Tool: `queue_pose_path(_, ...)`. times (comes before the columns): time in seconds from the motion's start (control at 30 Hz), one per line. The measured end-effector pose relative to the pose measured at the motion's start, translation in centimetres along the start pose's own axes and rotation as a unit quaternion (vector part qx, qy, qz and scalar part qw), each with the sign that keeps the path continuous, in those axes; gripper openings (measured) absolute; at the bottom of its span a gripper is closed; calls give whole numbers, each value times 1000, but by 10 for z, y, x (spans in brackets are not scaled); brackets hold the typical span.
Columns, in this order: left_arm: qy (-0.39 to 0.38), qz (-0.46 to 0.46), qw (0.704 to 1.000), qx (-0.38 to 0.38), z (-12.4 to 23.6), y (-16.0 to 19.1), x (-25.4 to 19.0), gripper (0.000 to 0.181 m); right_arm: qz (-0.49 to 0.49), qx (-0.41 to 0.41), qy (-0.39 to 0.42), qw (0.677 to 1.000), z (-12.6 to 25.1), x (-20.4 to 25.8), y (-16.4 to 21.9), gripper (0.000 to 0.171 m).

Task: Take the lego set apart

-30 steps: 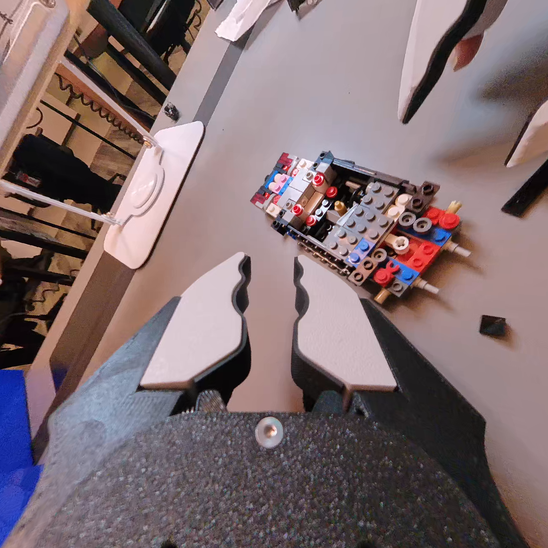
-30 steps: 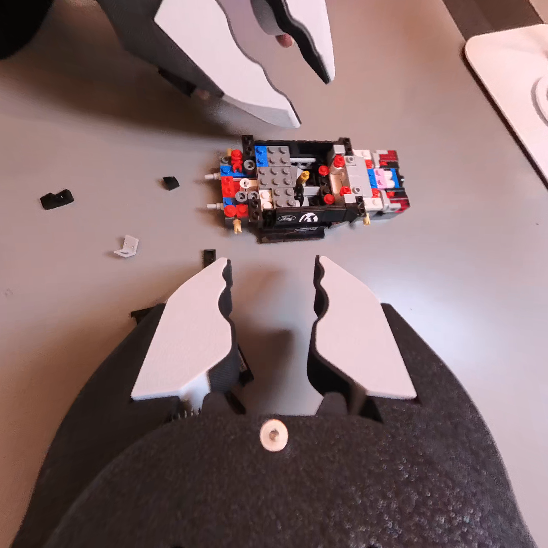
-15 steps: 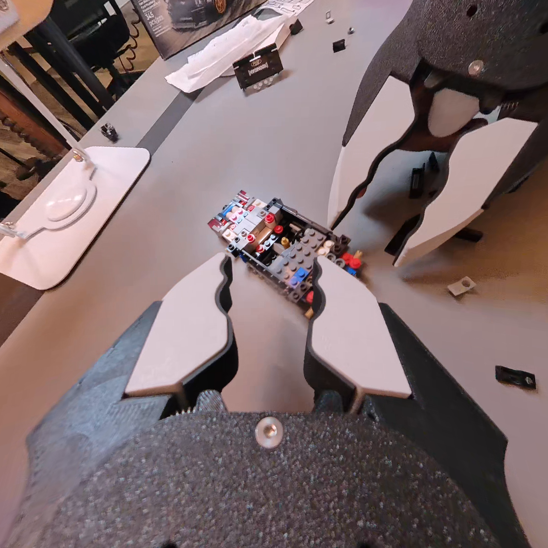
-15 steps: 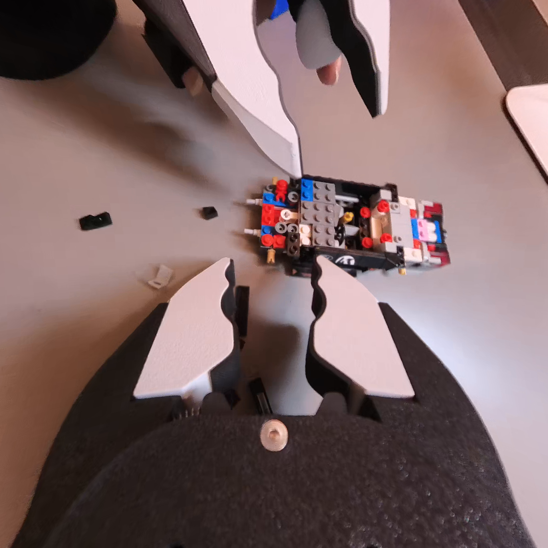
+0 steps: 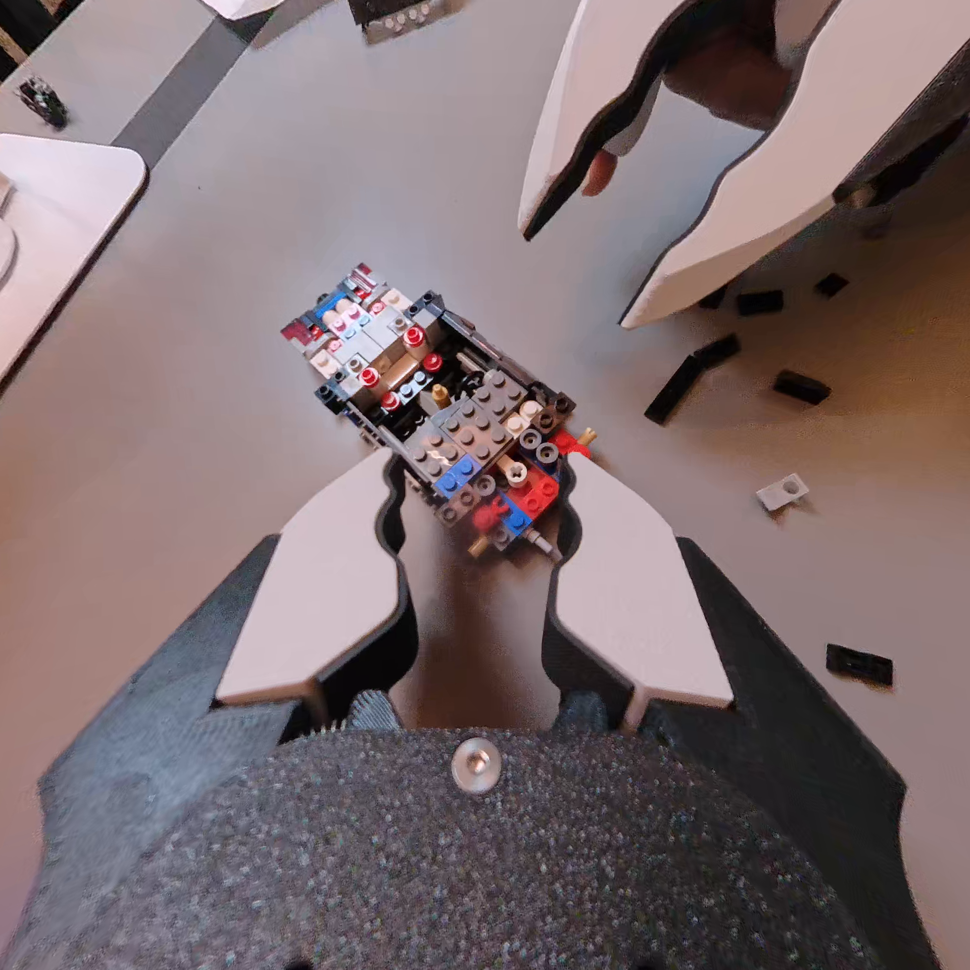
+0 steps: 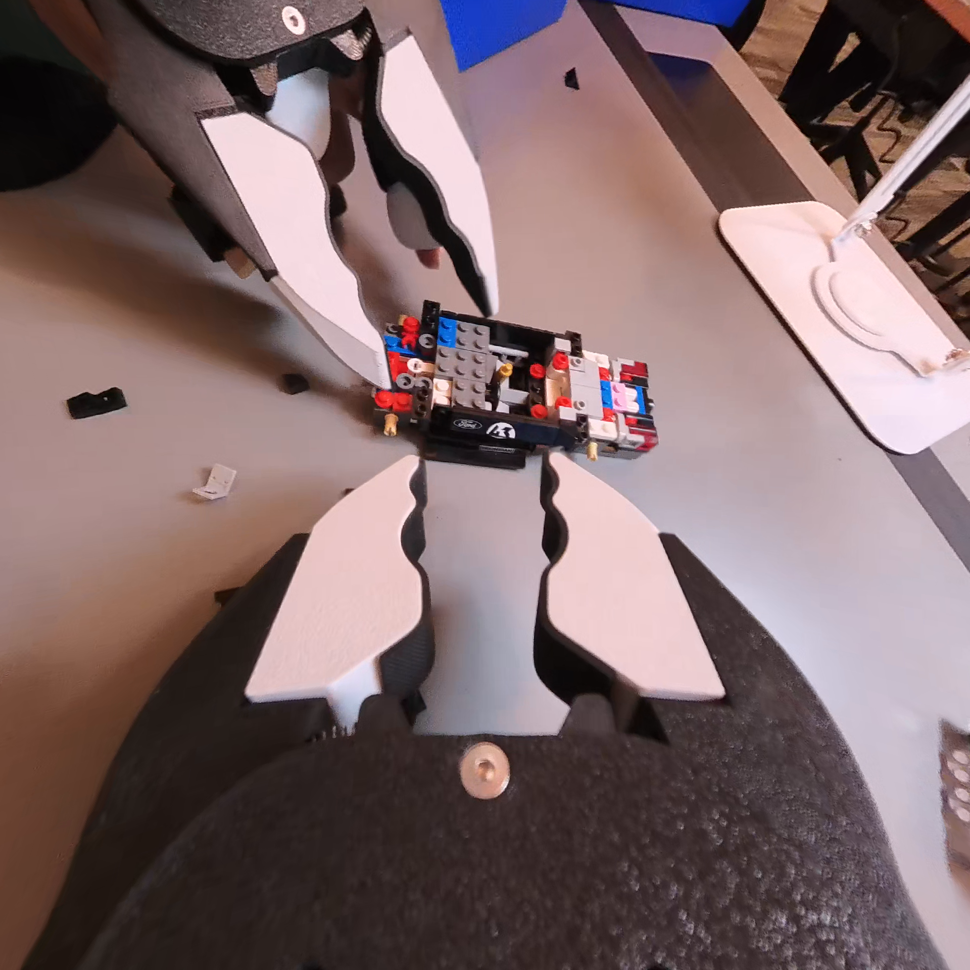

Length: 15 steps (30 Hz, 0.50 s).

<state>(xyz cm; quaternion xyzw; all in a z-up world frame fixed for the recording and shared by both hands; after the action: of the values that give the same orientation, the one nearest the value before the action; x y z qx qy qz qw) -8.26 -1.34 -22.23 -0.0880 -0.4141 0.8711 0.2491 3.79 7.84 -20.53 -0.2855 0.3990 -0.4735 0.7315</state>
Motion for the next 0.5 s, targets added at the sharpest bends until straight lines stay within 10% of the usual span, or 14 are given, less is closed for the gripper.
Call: queue_pose_path(0.5,8,-11,1000,-15,1,-2,-3,45,10,12,14,1000,-2,-1,6,38)
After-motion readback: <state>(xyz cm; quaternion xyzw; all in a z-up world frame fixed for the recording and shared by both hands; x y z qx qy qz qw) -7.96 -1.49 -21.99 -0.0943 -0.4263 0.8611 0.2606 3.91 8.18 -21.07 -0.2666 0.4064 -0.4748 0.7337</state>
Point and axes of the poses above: each gripper's, where its closed fingertips meet, z back along the fingers, y out of its underside, x = y × z across the jaws, the point moved 7 cm from there along z, back along the fingers, and after that the axes turned 7 degrees about y, right-handed, at the moved point
